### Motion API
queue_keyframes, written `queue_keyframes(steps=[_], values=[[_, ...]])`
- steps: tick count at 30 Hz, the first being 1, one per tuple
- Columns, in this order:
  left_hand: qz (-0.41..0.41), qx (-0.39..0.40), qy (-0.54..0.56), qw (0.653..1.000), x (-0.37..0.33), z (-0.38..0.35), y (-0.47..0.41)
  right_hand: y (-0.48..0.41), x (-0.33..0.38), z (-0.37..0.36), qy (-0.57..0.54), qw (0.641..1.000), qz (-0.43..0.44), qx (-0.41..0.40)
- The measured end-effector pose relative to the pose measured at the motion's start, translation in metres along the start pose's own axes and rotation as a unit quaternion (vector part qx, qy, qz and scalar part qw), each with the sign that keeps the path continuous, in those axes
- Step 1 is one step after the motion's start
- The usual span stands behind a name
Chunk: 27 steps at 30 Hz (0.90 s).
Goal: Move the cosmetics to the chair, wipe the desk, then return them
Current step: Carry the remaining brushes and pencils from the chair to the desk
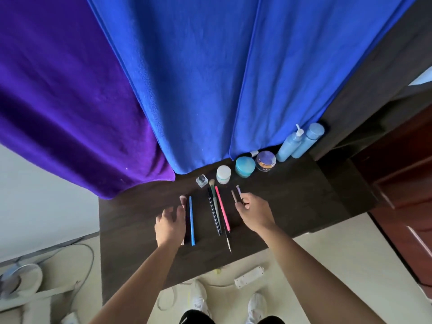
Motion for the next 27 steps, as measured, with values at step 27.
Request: queue_keyframes(steps=[27], values=[[-0.776, 0.048, -0.128, 0.615, -0.131, -0.096, 0.351, 0.334, -0.121, 0.210, 0.228, 0.797, -0.082, -0.554]])
Point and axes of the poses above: each hand's wrist, its own y-axis away from the middle knuckle, its own z-axis out of the back of the hand, x = y × z, the point moved 1 cm from there along -y, towards the middle knuckle, and after that the axes turned 11 degrees about z, right-handed, at the moved point
